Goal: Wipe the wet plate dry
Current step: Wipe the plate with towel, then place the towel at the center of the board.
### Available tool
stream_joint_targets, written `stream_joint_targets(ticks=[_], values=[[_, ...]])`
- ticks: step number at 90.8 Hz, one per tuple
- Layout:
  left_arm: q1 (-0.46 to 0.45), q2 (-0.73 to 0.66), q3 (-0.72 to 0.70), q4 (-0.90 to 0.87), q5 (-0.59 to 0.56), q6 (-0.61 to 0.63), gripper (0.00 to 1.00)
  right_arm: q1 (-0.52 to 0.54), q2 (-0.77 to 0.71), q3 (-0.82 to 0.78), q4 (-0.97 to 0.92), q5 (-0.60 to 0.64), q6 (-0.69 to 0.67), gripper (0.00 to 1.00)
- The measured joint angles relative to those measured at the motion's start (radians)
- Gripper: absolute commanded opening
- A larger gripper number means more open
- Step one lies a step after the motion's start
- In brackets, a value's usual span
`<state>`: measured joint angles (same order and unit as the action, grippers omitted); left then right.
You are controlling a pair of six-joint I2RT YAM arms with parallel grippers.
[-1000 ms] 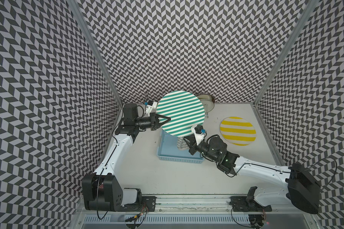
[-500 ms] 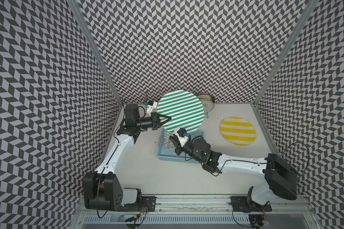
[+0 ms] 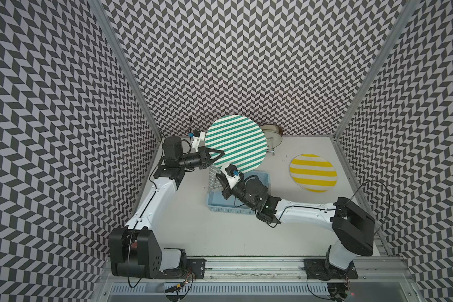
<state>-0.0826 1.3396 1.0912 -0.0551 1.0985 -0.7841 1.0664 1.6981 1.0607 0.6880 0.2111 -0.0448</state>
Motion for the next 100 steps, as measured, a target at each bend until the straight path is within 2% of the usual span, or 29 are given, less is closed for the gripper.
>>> stream_joint_targets(ticks=[19,33,50,62,73,85,90,93,100], values=[[-0.029,-0.001,0.047,-0.085,-0.026,0.124,0.0,0.0,-0.146,-0.07,-0.149,-0.032,0.072,0.0],[-0.008,-0.001,0.081,-0.091,-0.08,0.224,0.0,-0.015,-0.311,-0.127,-0.293,-0.023,0.15,0.0],[0.042,0.015,0.082,-0.136,-0.198,0.345,0.0,-0.174,-0.616,-0.253,-0.383,0.023,0.331,0.0],[0.051,0.03,0.085,-0.159,-0.223,0.416,0.0,-0.261,-0.792,-0.387,-0.533,0.113,0.484,0.0],[0.051,0.034,0.085,-0.173,-0.211,0.472,0.0,-0.32,-0.856,-0.479,-0.723,0.179,0.644,0.0],[0.051,0.034,0.085,-0.175,-0.181,0.516,0.0,-0.381,-0.849,-0.581,-0.847,0.175,0.776,0.0],[0.051,0.033,0.085,-0.176,-0.172,0.531,0.0,-0.395,-0.832,-0.616,-0.873,0.165,0.814,0.07],[0.051,0.032,0.085,-0.179,-0.168,0.541,0.0,-0.399,-0.812,-0.633,-0.887,0.156,0.836,0.14],[0.051,0.029,0.085,-0.19,-0.163,0.561,0.0,-0.402,-0.763,-0.653,-0.906,0.139,0.868,0.47]])
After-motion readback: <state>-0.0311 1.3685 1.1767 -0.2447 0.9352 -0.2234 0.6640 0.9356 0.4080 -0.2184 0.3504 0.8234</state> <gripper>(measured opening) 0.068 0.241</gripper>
